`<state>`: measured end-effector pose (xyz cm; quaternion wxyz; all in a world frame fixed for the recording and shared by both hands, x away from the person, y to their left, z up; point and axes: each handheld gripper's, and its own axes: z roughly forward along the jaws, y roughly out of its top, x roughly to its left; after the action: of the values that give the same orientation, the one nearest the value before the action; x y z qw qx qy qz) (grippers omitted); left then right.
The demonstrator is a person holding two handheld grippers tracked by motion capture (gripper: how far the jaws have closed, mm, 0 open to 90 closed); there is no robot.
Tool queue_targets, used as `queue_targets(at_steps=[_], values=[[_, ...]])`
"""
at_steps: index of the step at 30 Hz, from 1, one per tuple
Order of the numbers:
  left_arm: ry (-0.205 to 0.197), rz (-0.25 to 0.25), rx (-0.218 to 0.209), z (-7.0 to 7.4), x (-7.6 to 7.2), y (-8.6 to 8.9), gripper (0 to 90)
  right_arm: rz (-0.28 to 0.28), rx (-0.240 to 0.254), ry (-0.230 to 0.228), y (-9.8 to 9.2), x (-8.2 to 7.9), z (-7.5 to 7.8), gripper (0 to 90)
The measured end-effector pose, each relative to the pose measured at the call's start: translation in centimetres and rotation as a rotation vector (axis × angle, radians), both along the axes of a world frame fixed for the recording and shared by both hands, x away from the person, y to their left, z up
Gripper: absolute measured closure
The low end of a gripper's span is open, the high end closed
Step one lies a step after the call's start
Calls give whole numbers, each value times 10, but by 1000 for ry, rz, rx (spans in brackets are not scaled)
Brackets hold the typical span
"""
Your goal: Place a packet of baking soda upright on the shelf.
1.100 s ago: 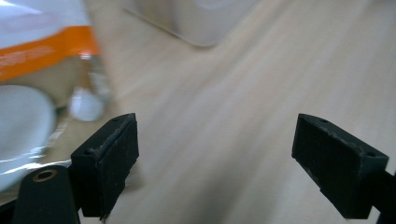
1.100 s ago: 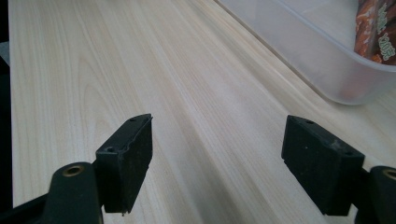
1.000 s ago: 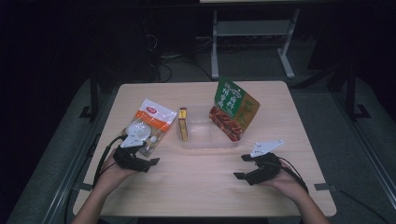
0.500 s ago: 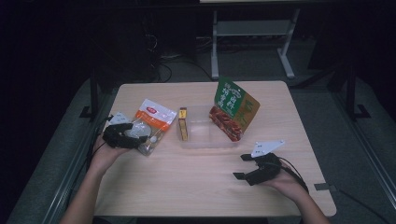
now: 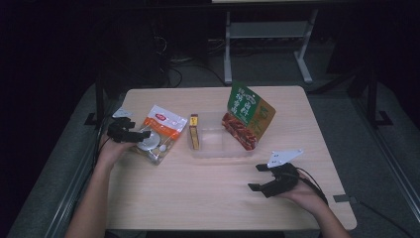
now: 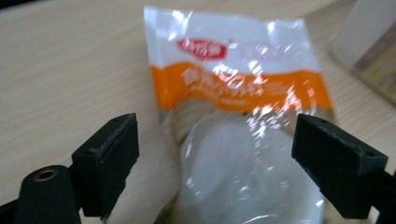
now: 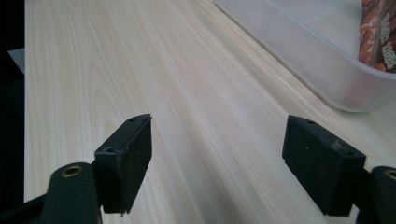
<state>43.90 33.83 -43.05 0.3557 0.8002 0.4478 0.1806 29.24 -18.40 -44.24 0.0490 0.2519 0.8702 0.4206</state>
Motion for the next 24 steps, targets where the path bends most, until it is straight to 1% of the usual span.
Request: queue_targets(at_steps=[3,4,5,6,7,8,9,10,12,13,14,17,18,19,21,22,23,24], values=[[30,2,-22,-6,3,4,148,0,1,-1,-1,-2,0,237],[42,-7,-21,-9,5,6,162,-2,1,0,-2,-2,0,237],[55,-4,-27,-12,6,6,176,-3,-2,0,-2,-2,0,237],[65,-7,-22,-14,7,6,182,-6,0,-2,-3,-2,0,237],[77,-19,-30,-17,7,7,199,-7,3,-1,-3,-1,0,238],[87,-30,-52,-18,8,7,220,-7,4,-2,-3,-1,0,237],[103,-44,-59,-19,8,8,231,-7,1,-2,-3,-1,0,237],[105,-50,-76,-19,8,7,267,-8,-2,-1,-2,0,-1,237],[113,-75,-88,-19,8,6,334,-6,-5,1,-2,-1,-1,237],[114,-81,-102,-20,8,4,367,-6,-7,1,-2,-1,-1,237],[116,-82,-103,-20,8,4,393,-6,-8,1,-2,-1,-1,237],[141,-102,-125,-23,9,3,476,-8,-8,0,-2,0,-1,238],[153,-113,-142,-24,9,3,509,-7,-8,0,-3,0,-1,238],[164,-124,-143,-24,9,4,559,-6,-8,-1,-3,0,-1,238],[174,-135,-162,-24,9,4,658,-4,-13,0,-2,0,-2,238],[180,-147,-165,-24,9,5,713,-5,-15,0,-2,0,-2,238],[179,-153,-172,-23,8,5,777,-4,-17,-2,-2,-1,-2,238],[184,-161,-173,-23,8,6,814,-3,-19,-3,-2,-1,-2,238]])
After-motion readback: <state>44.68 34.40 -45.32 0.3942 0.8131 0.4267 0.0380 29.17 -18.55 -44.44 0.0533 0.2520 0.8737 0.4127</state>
